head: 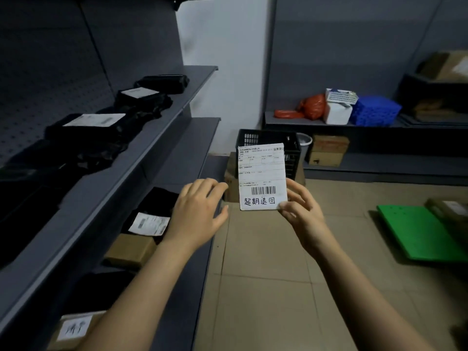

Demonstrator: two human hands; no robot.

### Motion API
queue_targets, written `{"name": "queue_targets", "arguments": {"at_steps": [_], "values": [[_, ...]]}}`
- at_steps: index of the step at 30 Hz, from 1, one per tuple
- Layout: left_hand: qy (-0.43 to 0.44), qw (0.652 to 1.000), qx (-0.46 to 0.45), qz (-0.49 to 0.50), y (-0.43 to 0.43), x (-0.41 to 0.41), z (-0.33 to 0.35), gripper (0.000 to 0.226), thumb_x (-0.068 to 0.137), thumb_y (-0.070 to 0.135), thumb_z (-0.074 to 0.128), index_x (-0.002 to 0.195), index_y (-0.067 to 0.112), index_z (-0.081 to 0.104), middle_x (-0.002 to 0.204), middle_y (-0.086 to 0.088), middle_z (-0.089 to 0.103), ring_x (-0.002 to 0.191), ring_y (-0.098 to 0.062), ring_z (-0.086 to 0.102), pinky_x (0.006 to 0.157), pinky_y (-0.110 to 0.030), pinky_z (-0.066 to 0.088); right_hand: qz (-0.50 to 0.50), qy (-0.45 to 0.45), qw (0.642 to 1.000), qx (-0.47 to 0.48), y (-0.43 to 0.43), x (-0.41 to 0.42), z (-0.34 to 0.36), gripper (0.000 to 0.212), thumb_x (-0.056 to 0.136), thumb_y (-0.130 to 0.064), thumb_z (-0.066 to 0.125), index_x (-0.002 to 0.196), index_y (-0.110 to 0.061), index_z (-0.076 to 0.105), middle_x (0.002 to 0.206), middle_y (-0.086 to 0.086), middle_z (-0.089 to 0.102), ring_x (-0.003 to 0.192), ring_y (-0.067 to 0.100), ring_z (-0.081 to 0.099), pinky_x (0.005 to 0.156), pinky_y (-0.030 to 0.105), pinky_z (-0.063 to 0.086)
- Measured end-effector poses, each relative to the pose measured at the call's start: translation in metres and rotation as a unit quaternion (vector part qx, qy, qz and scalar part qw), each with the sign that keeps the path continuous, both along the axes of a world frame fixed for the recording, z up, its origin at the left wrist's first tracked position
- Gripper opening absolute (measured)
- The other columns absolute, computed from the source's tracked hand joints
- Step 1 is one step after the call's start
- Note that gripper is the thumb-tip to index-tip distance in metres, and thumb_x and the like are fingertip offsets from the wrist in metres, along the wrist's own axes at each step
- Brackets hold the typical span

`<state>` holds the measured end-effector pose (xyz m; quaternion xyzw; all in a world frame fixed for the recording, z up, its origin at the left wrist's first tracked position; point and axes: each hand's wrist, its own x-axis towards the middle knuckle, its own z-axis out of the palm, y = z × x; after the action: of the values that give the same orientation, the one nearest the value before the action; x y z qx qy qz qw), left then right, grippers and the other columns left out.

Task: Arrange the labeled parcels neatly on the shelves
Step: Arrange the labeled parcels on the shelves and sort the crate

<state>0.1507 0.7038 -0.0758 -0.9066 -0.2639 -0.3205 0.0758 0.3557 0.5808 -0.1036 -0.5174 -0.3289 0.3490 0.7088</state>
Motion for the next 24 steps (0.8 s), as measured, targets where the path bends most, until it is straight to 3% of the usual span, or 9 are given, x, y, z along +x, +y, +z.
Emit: {"name": "queue_targets", "arguments": {"at_steps": [5, 12, 21, 24], "values": [[0.015, 0.999, -0.037, -0.027, 0.067, 0.031, -0.009, 0.037, 0.075, 0.021, 0.076, 0.108, 0.014, 0.064, 0.099, -0.001, 0.061, 0.095, -0.024, 0.059, 0.083, -0.038, 0.046, -0.057, 0.031, 0.998, -0.023, 0.048, 0.023, -0.006, 0.077, 0.05, -0.023, 0.076, 0.126, -0.021, 0.059, 0.122, 0.009, 0.067, 0.114, 0.024, 0.064, 0.095, 0.035, 0.052], [0.035, 0.995, -0.066, -0.064, 0.131, 0.094, -0.034, 0.036, 0.075, 0.022, 0.076, 0.108, 0.014, 0.064, 0.099, 0.0, 0.06, 0.094, -0.023, 0.058, 0.083, -0.039, 0.046, -0.094, 0.043, 0.993, -0.06, 0.096, 0.071, -0.027, 0.082, 0.048, -0.024, 0.076, 0.128, -0.019, 0.058, 0.124, 0.011, 0.065, 0.115, 0.026, 0.063, 0.1, 0.039, 0.051], [0.025, 0.995, -0.06, -0.081, 0.216, 0.228, -0.049, 0.034, 0.076, 0.023, 0.074, 0.107, 0.015, 0.063, 0.1, 0.001, 0.06, 0.095, -0.022, 0.057, 0.083, -0.038, 0.046, -0.096, 0.061, 0.992, -0.059, 0.182, 0.196, -0.043, 0.078, 0.048, -0.023, 0.076, 0.124, -0.021, 0.061, 0.122, 0.008, 0.066, 0.113, 0.024, 0.064, 0.094, 0.034, 0.052], [0.015, 0.995, -0.062, -0.072, 0.247, 0.278, -0.048, 0.036, 0.076, 0.023, 0.075, 0.109, 0.014, 0.064, 0.1, 0.001, 0.06, 0.095, -0.022, 0.058, 0.083, -0.038, 0.046, -0.081, 0.058, 0.993, -0.063, 0.218, 0.247, -0.042, 0.069, 0.056, -0.013, 0.073, 0.124, -0.022, 0.061, 0.123, 0.006, 0.066, 0.112, 0.021, 0.064, 0.082, 0.025, 0.053]]}}
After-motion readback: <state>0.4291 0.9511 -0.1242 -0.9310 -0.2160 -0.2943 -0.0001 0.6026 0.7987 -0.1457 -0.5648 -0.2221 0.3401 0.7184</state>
